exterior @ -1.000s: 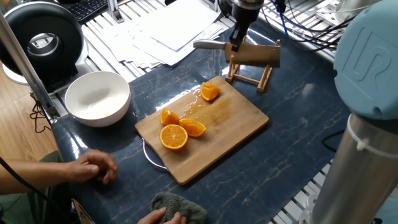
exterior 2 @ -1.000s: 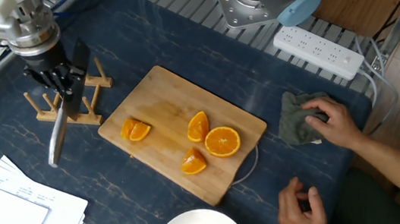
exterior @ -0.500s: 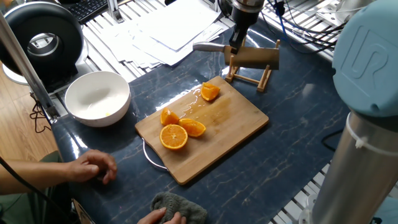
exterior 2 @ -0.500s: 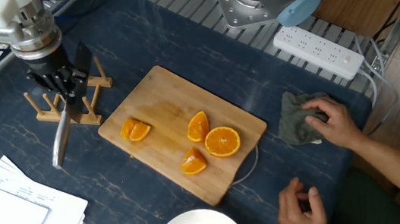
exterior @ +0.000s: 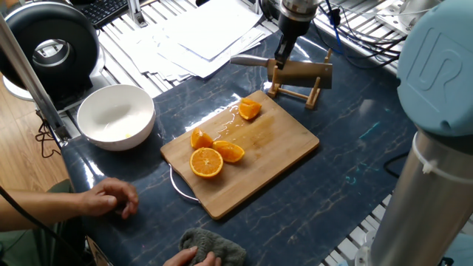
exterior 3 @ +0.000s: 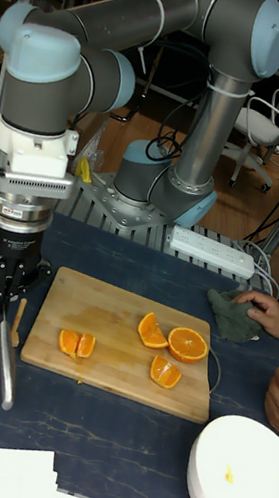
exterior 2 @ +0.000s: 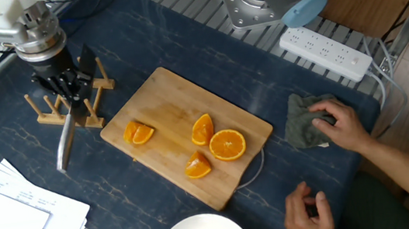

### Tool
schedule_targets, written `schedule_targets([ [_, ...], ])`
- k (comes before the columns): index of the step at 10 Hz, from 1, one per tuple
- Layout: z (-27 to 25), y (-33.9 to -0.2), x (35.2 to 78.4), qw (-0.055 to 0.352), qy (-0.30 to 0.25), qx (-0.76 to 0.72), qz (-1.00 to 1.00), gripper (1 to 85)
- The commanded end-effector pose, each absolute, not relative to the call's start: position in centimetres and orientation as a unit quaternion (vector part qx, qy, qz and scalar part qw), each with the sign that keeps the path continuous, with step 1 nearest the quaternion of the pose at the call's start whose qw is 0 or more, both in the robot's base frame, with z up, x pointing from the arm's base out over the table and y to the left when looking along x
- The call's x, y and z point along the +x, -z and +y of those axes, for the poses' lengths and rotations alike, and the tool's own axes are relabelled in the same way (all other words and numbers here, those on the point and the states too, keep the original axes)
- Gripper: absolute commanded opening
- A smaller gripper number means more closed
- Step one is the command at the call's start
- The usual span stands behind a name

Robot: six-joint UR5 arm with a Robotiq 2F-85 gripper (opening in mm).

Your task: Chop the orange

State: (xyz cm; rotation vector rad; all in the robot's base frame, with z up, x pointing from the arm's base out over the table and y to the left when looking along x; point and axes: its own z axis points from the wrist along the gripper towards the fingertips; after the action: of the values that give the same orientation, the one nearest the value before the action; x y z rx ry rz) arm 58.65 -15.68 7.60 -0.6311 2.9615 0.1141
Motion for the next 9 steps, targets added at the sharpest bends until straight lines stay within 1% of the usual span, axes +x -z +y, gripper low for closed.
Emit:
schedule_targets([
  [1,-15.79,-7.60,59.07,0.067,-0.038,-0.203,0.976,3.3],
  [7,-15.34,-7.83,59.56,0.079,-0.045,-0.218,0.972,21.3],
  [9,-15.74,-7.77,59.34,0.074,-0.040,-0.225,0.971,23.0],
])
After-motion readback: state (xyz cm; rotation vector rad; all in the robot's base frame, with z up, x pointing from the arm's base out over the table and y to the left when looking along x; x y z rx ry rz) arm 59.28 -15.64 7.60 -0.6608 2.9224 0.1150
